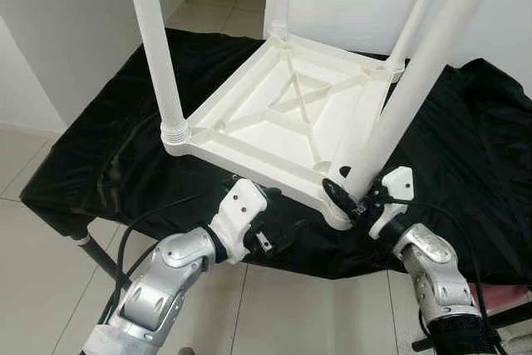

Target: Building children table

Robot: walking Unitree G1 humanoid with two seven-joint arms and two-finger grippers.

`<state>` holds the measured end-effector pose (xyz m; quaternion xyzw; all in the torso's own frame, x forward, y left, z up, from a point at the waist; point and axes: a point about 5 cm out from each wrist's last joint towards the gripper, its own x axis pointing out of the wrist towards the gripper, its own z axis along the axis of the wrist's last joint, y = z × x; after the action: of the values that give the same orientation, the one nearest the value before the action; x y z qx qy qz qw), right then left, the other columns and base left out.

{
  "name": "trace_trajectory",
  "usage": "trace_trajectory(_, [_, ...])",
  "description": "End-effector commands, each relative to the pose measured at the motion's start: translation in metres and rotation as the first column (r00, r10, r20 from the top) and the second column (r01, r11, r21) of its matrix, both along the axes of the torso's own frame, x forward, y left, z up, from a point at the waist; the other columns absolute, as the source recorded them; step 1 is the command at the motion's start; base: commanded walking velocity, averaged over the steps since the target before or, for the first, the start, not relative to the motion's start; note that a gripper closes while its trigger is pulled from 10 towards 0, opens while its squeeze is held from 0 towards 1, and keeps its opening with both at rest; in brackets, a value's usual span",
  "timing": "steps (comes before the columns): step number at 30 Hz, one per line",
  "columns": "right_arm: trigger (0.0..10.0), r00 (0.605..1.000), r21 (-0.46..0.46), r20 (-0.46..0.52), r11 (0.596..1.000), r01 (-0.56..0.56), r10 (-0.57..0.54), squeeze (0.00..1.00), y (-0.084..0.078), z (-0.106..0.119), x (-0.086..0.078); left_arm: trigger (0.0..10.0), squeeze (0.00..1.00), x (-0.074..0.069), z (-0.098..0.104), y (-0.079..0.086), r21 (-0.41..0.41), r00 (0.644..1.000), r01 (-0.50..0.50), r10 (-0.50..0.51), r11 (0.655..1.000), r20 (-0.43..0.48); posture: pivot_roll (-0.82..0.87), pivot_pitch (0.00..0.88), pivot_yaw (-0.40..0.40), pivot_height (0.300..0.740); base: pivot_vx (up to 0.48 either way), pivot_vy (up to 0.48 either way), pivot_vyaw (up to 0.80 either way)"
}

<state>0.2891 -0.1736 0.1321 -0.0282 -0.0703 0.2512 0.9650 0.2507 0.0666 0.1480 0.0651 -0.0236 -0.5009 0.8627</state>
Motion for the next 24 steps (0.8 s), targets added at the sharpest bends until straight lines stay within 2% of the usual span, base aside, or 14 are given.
trace_trajectory(1, [10.0, 0.995, 0.004, -0.064, 0.997, 0.071, -0.071, 0.00, 0.003, -0.010, -0.003, 10.0, 0.00, 0.000, -0.005, 0.003, 0.000, 1.000, -0.018, 0.018, 1.000, -0.016, 0.00, 0.078, -0.034, 0.740, 0.000, 0.000, 0.00])
trace_trajectory(8, [10.0, 0.992, 0.023, -0.064, 0.993, 0.112, -0.110, 0.00, 0.005, -0.007, -0.005, 10.0, 0.00, 0.001, -0.006, 0.004, -0.010, 0.999, -0.027, 0.027, 1.000, -0.029, -0.01, 0.078, -0.030, 0.740, 0.000, 0.000, 0.00])
trace_trajectory(9, [10.0, 0.988, 0.058, -0.065, 0.988, 0.144, -0.140, 0.00, 0.011, -0.005, -0.007, 10.0, 0.00, 0.000, -0.007, 0.004, -0.006, 0.999, -0.028, 0.028, 1.000, -0.032, 0.00, 0.083, -0.037, 0.740, 0.000, 0.000, 0.00])
trace_trajectory(10, [10.0, 0.961, 0.101, -0.105, 0.959, 0.266, -0.256, 0.00, 0.018, -0.008, -0.010, 10.0, 0.00, 0.000, -0.007, 0.005, -0.005, 0.999, -0.031, 0.030, 1.000, -0.031, 0.01, 0.087, -0.045, 0.740, 0.000, 0.000, 0.00])
trace_trajectory(11, [10.0, 0.961, 0.101, -0.105, 0.959, 0.266, -0.256, 0.00, 0.018, -0.008, -0.010, 10.0, 0.00, 0.000, -0.007, 0.005, -0.005, 0.999, -0.031, 0.030, 1.000, -0.031, 0.01, 0.087, -0.045, 0.740, 0.000, 0.000, 0.00])
trace_trajectory(13, [10.0, 0.896, 0.128, -0.147, 0.891, 0.436, -0.418, 0.00, 0.025, -0.011, -0.015, 10.0, 0.00, 0.000, -0.008, 0.007, 0.003, 0.999, -0.036, 0.036, 0.999, -0.027, 0.01, 0.086, -0.048, 0.740, 0.000, 0.000, 0.00])
trace_trajectory(14, [10.0, 0.896, 0.128, -0.147, 0.891, 0.436, -0.418, 0.00, 0.025, -0.011, -0.015, 10.0, 0.00, 0.000, -0.008, 0.007, 0.003, 0.999, -0.036, 0.036, 0.999, -0.027, 0.01, 0.086, -0.048, 0.740, 0.000, 0.000, 0.00])
trace_trajectory(15, [10.0, 0.866, 0.147, -0.165, 0.857, 0.494, -0.471, 0.00, 0.029, -0.013, -0.017, 10.0, 0.00, 0.001, -0.008, 0.008, 0.003, 0.999, -0.044, 0.044, 0.999, -0.024, 0.01, 0.088, -0.047, 0.740, 0.000, 0.000, 0.00])
trace_trajectory(16, [10.0, 0.857, 0.165, -0.182, 0.845, 0.509, -0.481, 0.00, 0.035, -0.013, -0.017, 10.0, 0.00, 0.002, -0.007, 0.008, 0.002, 0.998, -0.050, 0.050, 0.999, -0.023, 0.01, 0.088, -0.043, 0.740, 0.000, 0.000, 0.00])
trace_trajectory(17, [10.0, 0.857, 0.165, -0.182, 0.845, 0.509, -0.481, 0.00, 0.035, -0.013, -0.017, 10.0, 0.00, 0.002, -0.007, 0.008, 0.002, 0.998, -0.050, 0.050, 0.999, -0.023, 0.01, 0.088, -0.043, 0.740, 0.000, 0.000, 0.00])
trace_trajectory(19, [10.0, 0.869, 0.180, -0.183, 0.853, 0.490, -0.460, 0.00, 0.046, -0.010, -0.017, 10.0, 0.00, 0.002, -0.006, 0.008, -0.005, 0.998, -0.053, 0.053, 0.999, -0.024, 0.01, 0.087, -0.037, 0.740, 0.000, 0.000, 0.00])
trace_trajectory(24, [10.0, 0.892, 0.174, -0.168, 0.878, 0.445, -0.419, 0.00, 0.050, -0.007, -0.016, 10.0, 0.00, 0.001, -0.007, 0.007, 0.004, 0.999, -0.037, 0.037, 0.999, -0.024, 0.01, 0.085, -0.031, 0.740, 0.000, 0.000, 0.00])
